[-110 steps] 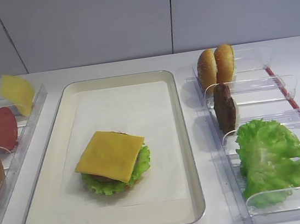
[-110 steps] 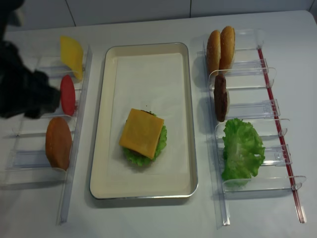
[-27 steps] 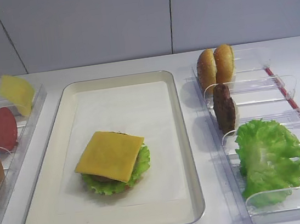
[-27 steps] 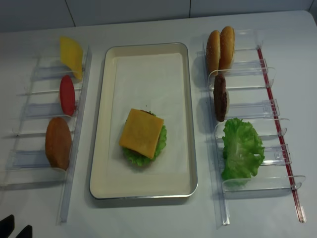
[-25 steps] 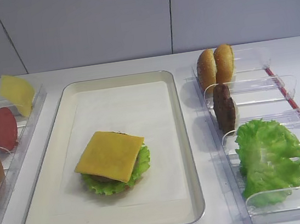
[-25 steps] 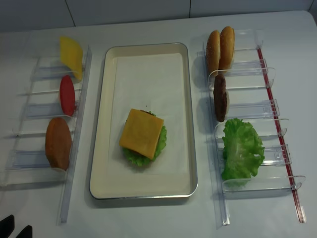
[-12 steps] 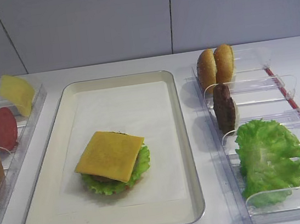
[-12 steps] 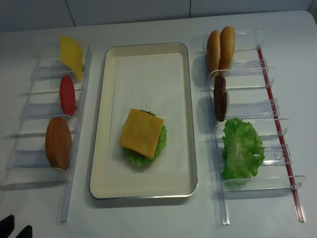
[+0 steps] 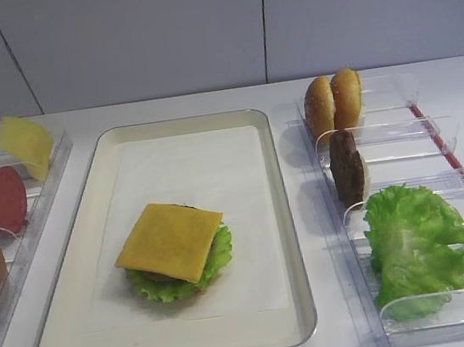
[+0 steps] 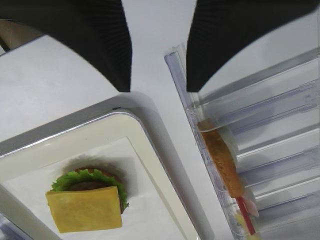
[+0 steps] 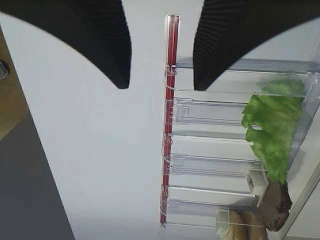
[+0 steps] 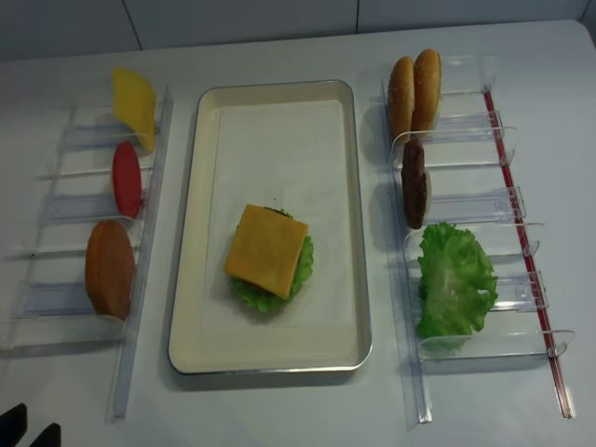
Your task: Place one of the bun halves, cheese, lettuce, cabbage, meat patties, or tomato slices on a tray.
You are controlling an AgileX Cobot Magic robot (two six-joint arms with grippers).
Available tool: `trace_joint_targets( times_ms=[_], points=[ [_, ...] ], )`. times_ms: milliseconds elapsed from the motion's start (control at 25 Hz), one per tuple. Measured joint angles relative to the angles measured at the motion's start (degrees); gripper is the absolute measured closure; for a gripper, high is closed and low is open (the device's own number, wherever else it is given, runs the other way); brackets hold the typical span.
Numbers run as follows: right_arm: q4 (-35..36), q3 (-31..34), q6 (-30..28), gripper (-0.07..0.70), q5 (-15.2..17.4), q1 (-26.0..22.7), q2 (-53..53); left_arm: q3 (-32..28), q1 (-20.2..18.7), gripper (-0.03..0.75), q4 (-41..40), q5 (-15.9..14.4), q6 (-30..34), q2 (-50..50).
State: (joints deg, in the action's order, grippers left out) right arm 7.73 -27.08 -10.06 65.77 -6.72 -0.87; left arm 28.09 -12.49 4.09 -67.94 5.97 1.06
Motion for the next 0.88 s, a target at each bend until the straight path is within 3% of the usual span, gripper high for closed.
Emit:
trace_joint_targets(
  times_ms=[880],
  points=[
    [0.0,0.0,0.0,0.302,0.0,0.0,0.0,0.0,0.0,0.468,0.0,0.0,0.0,0.0]
  ],
)
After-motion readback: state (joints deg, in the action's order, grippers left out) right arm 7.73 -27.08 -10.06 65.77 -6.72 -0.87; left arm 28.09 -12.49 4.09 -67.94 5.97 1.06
